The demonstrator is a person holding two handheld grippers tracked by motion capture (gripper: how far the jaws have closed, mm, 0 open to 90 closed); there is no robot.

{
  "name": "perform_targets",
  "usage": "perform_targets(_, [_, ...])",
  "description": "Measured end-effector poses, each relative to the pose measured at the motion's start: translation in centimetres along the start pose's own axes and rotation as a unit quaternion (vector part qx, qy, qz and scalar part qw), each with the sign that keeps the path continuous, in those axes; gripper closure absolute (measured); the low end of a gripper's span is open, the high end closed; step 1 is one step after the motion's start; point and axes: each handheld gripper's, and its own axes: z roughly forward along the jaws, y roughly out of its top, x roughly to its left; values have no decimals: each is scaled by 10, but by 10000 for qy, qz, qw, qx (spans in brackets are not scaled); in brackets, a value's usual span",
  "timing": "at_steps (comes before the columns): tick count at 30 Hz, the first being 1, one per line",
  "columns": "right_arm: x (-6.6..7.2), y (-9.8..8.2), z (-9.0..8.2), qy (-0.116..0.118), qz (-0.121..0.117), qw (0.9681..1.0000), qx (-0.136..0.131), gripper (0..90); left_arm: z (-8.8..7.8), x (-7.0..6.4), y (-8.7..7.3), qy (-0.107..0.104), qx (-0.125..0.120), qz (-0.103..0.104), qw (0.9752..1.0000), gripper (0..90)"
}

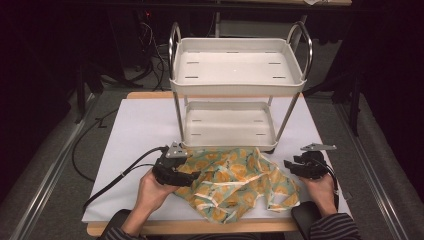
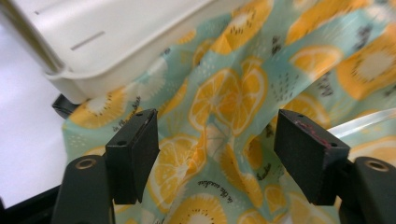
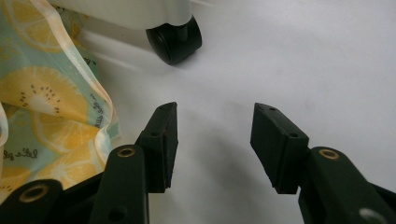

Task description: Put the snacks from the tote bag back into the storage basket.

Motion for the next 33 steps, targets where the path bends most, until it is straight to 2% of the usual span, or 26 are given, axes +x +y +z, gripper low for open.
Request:
perform_targets(8, [0,0,0,26,-16,10000,17,529,2,-8,-3,-188,27,44,9998,335])
perform_targets(17, [0,0,0,45,-6,10000,16,534,10,-9,-7,-138,136,75,9998,349])
perform_targets(20, [0,0,0,58,-31,10000,31,536,11,-10,-8,-175,183,36,9997,417])
perform_targets(23, [0,1,0,59,-41,10000,32,536,12,-11,-10,-280,67,84,9996,496])
perform_targets(33, [1,1,1,67,-43,10000,45,534,15,-12,-14,-251,195,78,9995,719])
